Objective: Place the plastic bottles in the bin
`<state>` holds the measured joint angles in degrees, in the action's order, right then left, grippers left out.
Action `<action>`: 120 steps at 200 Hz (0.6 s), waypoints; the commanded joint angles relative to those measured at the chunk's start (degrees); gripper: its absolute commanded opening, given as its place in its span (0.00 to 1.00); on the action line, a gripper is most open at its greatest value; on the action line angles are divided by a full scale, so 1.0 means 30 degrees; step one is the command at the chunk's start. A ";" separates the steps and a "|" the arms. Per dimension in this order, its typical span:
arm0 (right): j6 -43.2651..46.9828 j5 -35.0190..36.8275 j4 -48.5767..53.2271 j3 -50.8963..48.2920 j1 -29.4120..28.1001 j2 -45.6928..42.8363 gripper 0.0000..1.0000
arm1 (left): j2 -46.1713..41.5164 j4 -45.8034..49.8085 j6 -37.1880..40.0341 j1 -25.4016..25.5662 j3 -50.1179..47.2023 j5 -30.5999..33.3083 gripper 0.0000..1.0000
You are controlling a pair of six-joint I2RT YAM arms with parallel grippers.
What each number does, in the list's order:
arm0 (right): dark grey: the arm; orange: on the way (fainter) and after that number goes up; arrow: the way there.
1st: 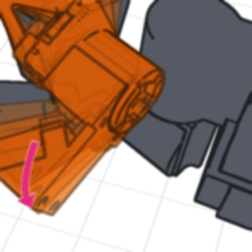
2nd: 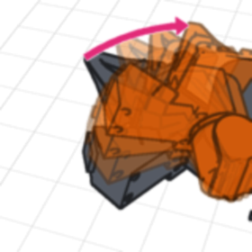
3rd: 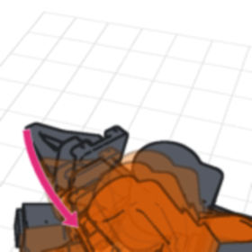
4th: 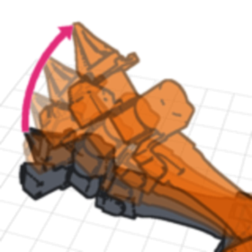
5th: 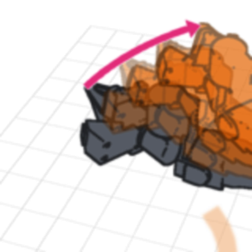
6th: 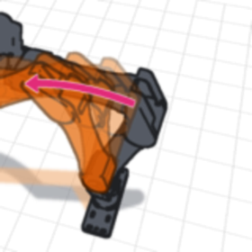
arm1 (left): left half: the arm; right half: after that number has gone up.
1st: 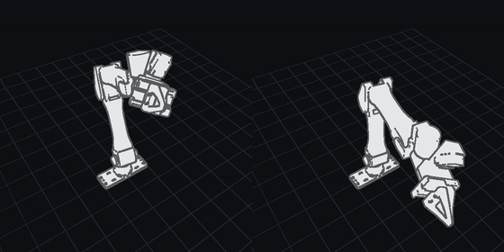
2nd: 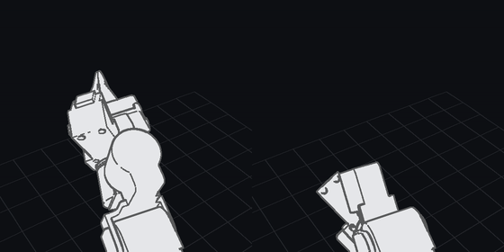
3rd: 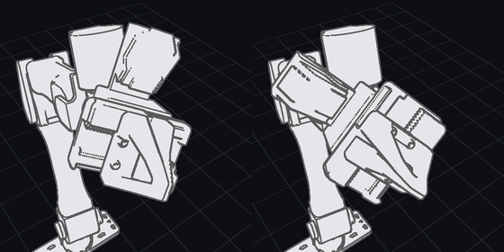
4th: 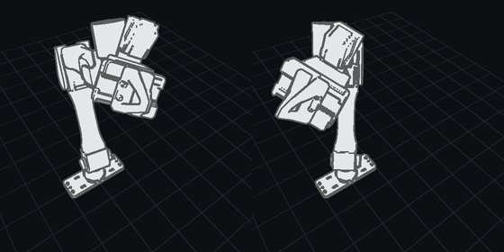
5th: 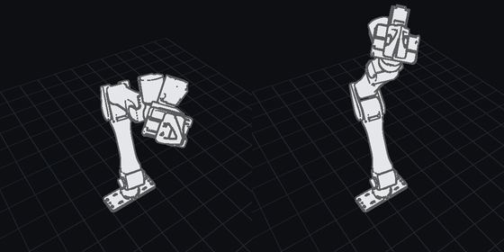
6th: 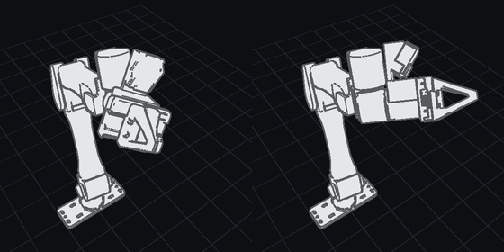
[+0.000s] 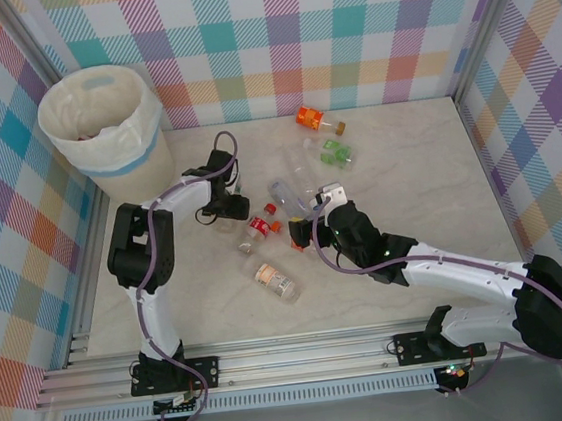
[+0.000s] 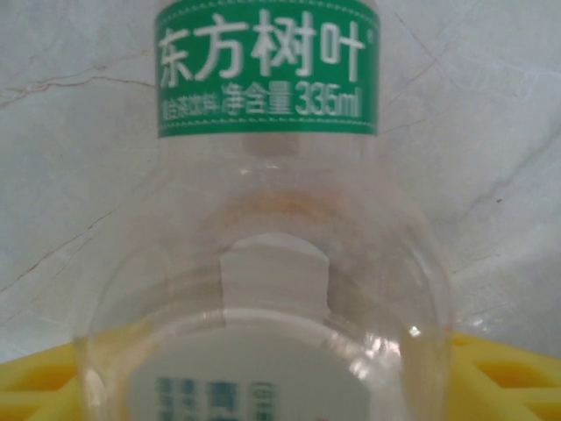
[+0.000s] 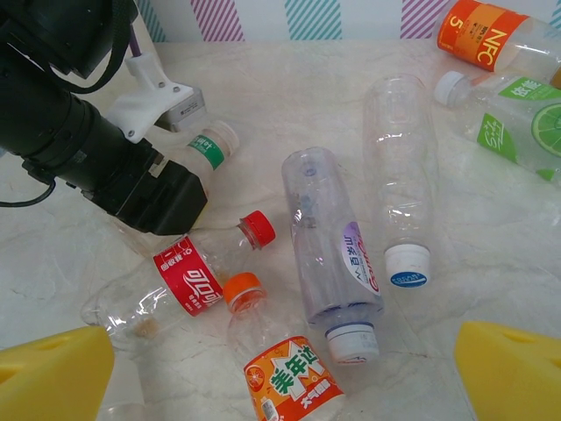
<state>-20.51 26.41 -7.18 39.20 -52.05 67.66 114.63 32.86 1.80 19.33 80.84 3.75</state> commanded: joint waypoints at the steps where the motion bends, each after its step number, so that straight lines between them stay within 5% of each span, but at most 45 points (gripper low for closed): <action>1: -0.0130 0.0305 -0.0294 0.0005 0.0066 -0.0265 1.00 | -0.0133 -0.0126 -0.0042 0.0265 -0.0074 0.0525 0.65; 60: 0.0380 -0.0021 -0.0560 0.0089 0.0072 -0.0220 1.00 | -0.2129 -0.1398 -0.0390 0.0265 -0.1381 0.0600 0.46; 120: 0.0570 -0.0103 -0.0842 0.0074 0.0066 -0.0224 1.00 | -0.4916 -0.1407 -0.0797 0.0265 -0.2035 -0.0074 0.16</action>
<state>-20.01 26.35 -7.66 39.20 -52.05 67.66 105.14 29.65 0.80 19.38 75.35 4.99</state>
